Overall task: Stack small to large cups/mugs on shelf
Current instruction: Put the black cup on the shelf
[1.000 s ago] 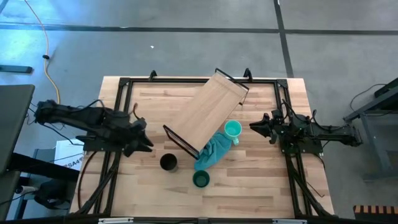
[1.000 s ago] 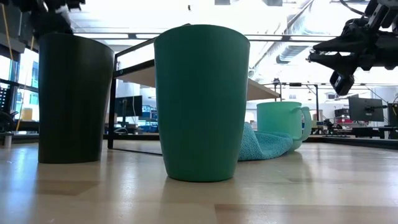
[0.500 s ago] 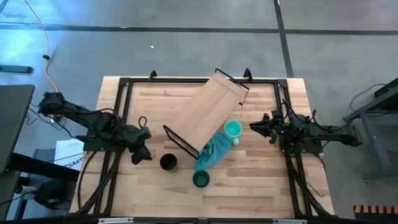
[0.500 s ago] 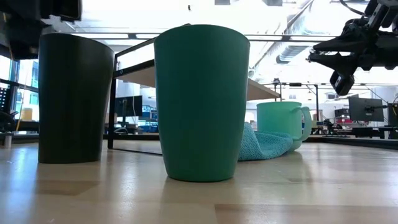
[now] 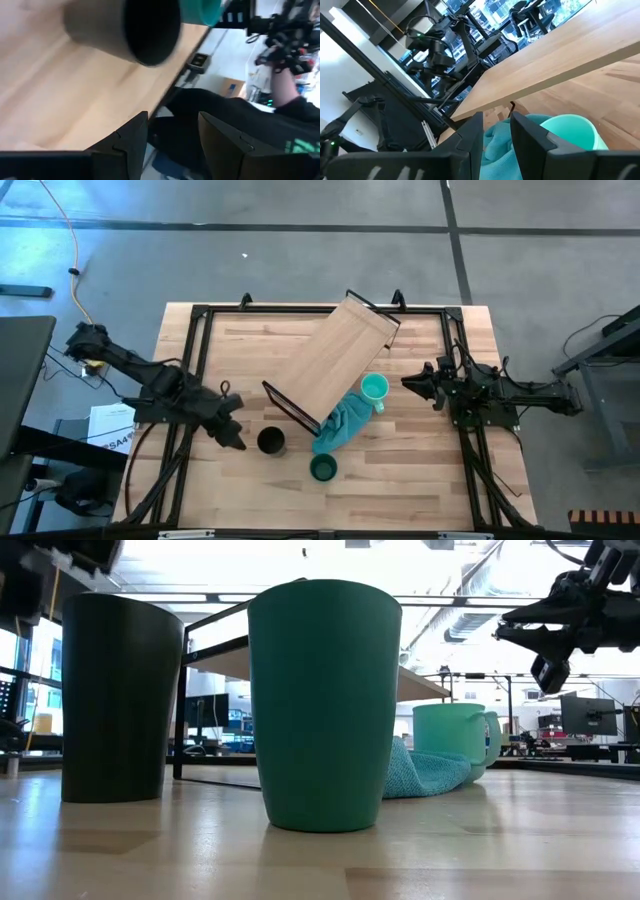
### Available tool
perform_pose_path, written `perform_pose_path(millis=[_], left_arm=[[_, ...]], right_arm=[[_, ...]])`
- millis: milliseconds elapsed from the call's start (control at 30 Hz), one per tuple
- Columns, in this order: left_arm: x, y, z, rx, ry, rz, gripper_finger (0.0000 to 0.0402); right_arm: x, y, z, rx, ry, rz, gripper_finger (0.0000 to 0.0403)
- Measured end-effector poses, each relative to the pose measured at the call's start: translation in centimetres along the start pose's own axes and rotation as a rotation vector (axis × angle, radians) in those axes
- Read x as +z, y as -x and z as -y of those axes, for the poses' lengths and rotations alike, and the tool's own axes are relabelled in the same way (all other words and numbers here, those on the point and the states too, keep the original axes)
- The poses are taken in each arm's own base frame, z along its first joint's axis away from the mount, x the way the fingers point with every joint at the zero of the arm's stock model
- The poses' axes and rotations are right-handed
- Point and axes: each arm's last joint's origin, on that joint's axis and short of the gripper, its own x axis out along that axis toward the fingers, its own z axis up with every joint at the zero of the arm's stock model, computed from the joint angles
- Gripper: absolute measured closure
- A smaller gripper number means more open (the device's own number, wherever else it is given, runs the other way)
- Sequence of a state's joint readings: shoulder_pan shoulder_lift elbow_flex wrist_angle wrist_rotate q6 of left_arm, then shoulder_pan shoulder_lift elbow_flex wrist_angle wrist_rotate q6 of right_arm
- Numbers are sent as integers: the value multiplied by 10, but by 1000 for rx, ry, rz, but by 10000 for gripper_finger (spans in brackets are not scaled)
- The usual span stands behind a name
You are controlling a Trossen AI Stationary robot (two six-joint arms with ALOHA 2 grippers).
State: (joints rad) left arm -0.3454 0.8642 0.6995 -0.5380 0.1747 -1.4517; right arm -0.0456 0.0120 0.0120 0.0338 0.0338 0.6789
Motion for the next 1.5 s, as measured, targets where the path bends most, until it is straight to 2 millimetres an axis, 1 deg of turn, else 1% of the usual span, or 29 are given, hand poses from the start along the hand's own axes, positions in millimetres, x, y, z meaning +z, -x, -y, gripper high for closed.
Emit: perform_pose_path(millis=[67, 167, 267, 367, 467, 567, 700, 767, 967, 1067, 1200, 1500], left_arm=[[-3, 1, 9, 25, 0, 33, 238], [-6, 5, 18, 175, -33, 87, 238], [-3, 6, 26, 352, -136, 153, 238], [0, -1, 39, 433, -278, 168, 238], [3, -13, 50, 480, -424, 153, 238], [6, -26, 55, 538, -495, 126, 238], [13, -37, 54, 646, -452, 95, 238], [18, -40, 52, 662, -405, 88, 238], [37, -41, 52, 614, -227, 92, 238], [43, -40, 52, 603, -173, 106, 238], [47, -39, 51, 601, -133, 116, 238], [49, -41, 50, 603, -93, 117, 238]], right_arm=[[0, 0, 0, 0, -13, 0, 313], [0, 0, 0, 0, -19, 1, 313], [0, 0, 0, -3, -12, 3, 313], [0, 0, 0, -11, -8, 8, 313], [0, 0, 0, -14, 6, 9, 313], [0, 0, 0, -14, 6, 9, 313], [0, 0, 0, -14, 4, 10, 313], [0, 0, 0, -13, 4, 10, 313], [0, 0, 0, -13, 3, 10, 313], [0, 0, 0, -13, 4, 10, 313], [0, 0, 0, -13, 6, 10, 313], [0, 0, 0, -13, 14, 10, 313]])
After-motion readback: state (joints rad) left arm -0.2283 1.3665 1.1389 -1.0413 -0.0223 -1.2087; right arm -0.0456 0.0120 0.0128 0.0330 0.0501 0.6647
